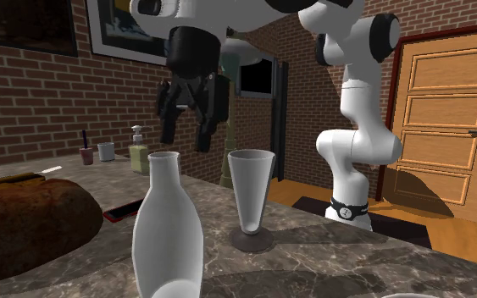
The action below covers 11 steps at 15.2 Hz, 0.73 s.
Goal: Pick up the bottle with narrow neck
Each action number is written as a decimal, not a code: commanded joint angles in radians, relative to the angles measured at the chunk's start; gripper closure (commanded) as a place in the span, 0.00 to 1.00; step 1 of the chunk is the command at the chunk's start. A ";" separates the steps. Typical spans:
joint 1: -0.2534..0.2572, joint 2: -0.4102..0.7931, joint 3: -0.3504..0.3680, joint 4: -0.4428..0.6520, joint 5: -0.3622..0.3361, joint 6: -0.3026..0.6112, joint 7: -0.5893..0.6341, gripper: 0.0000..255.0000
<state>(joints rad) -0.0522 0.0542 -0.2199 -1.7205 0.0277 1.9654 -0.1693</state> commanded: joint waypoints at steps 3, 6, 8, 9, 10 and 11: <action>-0.008 0.061 -0.004 0.040 0.017 0.029 -0.015 0.00; -0.007 0.063 -0.004 0.002 0.018 0.069 -0.016 0.00; -0.007 0.065 -0.003 -0.022 0.019 0.095 -0.017 0.00; -0.007 0.066 -0.003 -0.029 0.019 0.102 -0.017 0.00; -0.007 0.066 -0.003 -0.029 0.019 0.102 -0.017 0.00; -0.007 0.065 -0.003 -0.031 0.019 0.103 -0.017 1.00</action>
<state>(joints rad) -0.0594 0.1187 -0.2234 -1.7486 0.0464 2.0653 -0.1865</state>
